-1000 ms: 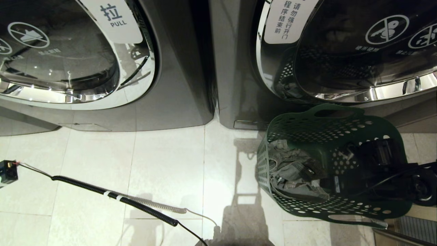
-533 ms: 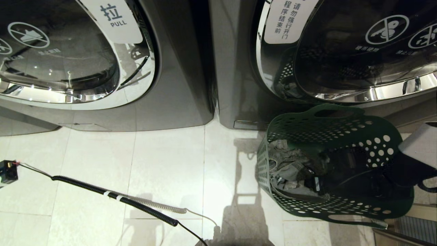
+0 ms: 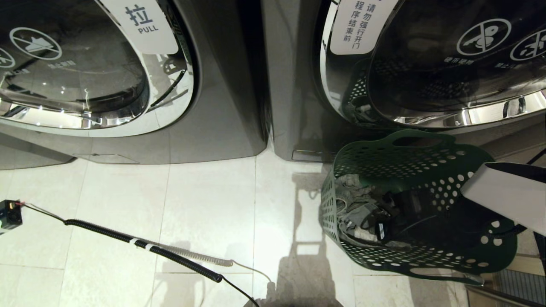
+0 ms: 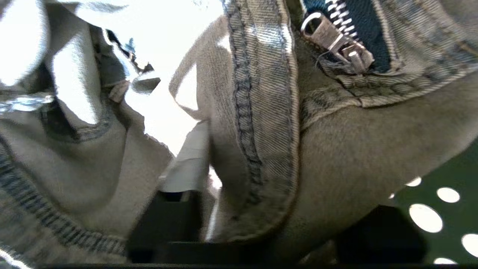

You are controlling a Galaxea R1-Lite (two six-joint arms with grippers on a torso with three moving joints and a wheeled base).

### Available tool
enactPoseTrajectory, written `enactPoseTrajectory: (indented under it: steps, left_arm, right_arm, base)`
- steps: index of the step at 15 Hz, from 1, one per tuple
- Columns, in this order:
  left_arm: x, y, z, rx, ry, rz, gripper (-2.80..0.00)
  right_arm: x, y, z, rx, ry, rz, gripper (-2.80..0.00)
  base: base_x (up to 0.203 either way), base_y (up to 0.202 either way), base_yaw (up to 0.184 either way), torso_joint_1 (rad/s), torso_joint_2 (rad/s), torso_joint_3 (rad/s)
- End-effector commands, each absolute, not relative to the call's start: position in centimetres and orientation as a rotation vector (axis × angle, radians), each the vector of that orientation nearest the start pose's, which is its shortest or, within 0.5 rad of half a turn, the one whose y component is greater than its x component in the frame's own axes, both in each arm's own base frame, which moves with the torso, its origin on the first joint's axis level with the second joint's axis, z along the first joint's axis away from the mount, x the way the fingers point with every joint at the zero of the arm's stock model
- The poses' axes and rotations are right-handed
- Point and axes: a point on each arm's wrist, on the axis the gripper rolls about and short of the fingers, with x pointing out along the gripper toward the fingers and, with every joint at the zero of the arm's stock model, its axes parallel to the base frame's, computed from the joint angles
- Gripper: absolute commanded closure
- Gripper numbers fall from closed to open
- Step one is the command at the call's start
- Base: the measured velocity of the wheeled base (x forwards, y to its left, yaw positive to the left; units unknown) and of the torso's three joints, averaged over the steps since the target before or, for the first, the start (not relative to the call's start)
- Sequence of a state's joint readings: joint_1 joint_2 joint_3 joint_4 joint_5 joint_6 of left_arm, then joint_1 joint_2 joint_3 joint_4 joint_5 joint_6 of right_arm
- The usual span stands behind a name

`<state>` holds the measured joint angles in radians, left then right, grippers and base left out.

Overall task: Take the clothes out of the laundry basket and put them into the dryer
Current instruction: Take the clothes out of the basket

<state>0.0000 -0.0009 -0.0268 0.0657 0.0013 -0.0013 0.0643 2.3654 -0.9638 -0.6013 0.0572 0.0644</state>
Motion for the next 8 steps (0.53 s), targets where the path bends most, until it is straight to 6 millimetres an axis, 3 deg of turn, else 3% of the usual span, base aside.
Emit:
enactPoseTrajectory:
  steps: [1,8]
  left_arm:
    - [-2.5,0.0,7.6,-0.002,0.038,0.002,0.0]
    - [-2.5,0.0,7.6,-0.002,0.038,0.002,0.0]
  right_arm:
    - [38.9,2.8,-2.6,0.057,0.812,0.093,0.0]
    - [37.6,2.7,1.9,0.066,0.842,0.082,0.0]
  base:
    - [0.0,0.0,0.0,0.0,0.0,0.0]
    - [0.0,0.0,0.0,0.0,0.0,0.0]
